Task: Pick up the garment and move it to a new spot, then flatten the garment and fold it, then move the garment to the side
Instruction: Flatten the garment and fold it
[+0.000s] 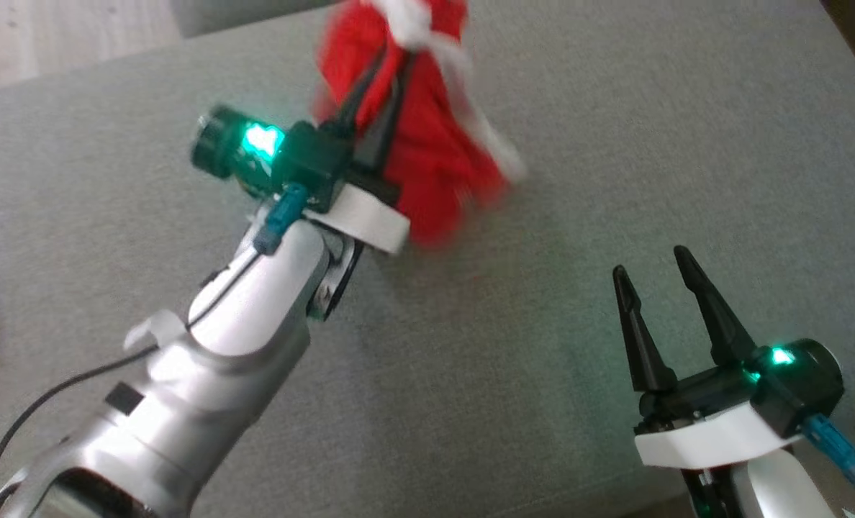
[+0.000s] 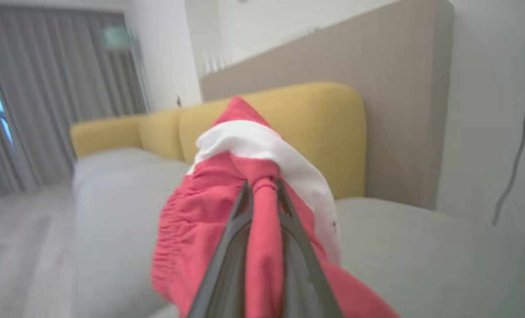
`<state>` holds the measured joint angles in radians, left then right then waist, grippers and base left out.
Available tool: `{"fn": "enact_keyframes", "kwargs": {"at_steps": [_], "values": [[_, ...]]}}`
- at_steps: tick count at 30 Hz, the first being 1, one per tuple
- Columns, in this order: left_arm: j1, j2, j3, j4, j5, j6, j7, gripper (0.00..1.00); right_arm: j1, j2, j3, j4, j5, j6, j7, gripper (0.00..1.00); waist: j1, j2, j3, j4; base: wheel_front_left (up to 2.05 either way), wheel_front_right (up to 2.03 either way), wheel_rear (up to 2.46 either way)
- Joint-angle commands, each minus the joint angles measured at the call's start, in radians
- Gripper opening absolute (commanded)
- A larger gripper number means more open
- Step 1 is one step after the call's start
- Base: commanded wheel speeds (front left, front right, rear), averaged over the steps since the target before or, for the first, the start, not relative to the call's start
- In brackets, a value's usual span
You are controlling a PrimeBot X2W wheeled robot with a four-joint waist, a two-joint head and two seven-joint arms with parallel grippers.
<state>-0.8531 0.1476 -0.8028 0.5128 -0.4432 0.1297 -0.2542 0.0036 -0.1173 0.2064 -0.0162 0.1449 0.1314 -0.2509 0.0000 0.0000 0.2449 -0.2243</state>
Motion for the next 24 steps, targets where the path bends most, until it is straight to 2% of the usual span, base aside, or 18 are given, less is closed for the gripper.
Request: {"fn": "enact_keyframes", "kwargs": {"at_steps": [1, 2, 5, 9, 10, 11, 16, 20, 24], "values": [[-0.015, 0.022, 0.04, -0.041, 0.036, 0.034, -0.007, 0.0, -0.001, -0.003, 0.015, -0.025, -0.008, -0.001, -0.011, 1.0, 0.0, 0.0, -0.022, 0.019, 0.0, 0.0, 0.0], [0.0, 0.022, 0.045, -0.058, 0.066, 0.063, -0.007, 0.0, 0.002, -0.003, 0.014, -0.024, -0.008, -0.001, -0.011, 1.0, 0.0, 0.0, -0.031, 0.025, 0.0, 0.0, 0.0], [0.073, 0.0, 0.034, -0.068, 0.109, 0.113, -0.007, 0.0, 0.013, 0.0, 0.01, -0.023, -0.008, -0.001, -0.011, 1.0, 0.0, 0.0, -0.046, 0.042, 0.0, 0.0, 0.0], [0.202, -0.052, -0.014, -0.032, 0.114, 0.132, -0.007, 0.0, 0.017, 0.009, 0.003, -0.028, -0.006, -0.001, -0.011, 1.0, 0.0, 0.0, -0.036, 0.059, 0.0, 0.0, 0.0], [0.236, -0.064, -0.029, -0.018, 0.106, 0.126, -0.007, 0.44, 0.016, 0.012, 0.002, -0.029, -0.005, -0.001, -0.011, 1.0, 0.0, 0.0, -0.031, 0.061, 0.0, 0.0, 0.0], [0.269, -0.074, -0.043, -0.006, 0.095, 0.116, -0.007, 1.0, 0.016, 0.014, 0.001, -0.029, -0.005, -0.001, -0.011, 1.0, 0.0, 0.0, -0.028, 0.063, 0.0, 0.0, 0.0], [0.381, -0.095, -0.113, -0.018, 0.029, 0.047, -0.007, 1.0, 0.029, 0.023, -0.017, -0.025, -0.005, -0.001, -0.011, 1.0, 0.0, 0.0, -0.031, 0.071, 0.0, 0.0, 0.0], [0.382, -0.096, -0.146, -0.098, 0.013, 0.034, 0.011, 1.0, 0.04, 0.027, -0.031, -0.022, -0.009, -0.001, -0.011, 1.0, 0.0, 0.0, -0.044, 0.074, 0.0, 0.0, 0.0], [0.303, -0.076, -0.122, -0.212, 0.013, 0.037, 0.083, 1.0, 0.049, 0.031, -0.041, -0.024, -0.014, -0.001, -0.011, 1.0, 0.0, 0.0, -0.053, 0.075, 0.0, 0.0, 0.0]]}}
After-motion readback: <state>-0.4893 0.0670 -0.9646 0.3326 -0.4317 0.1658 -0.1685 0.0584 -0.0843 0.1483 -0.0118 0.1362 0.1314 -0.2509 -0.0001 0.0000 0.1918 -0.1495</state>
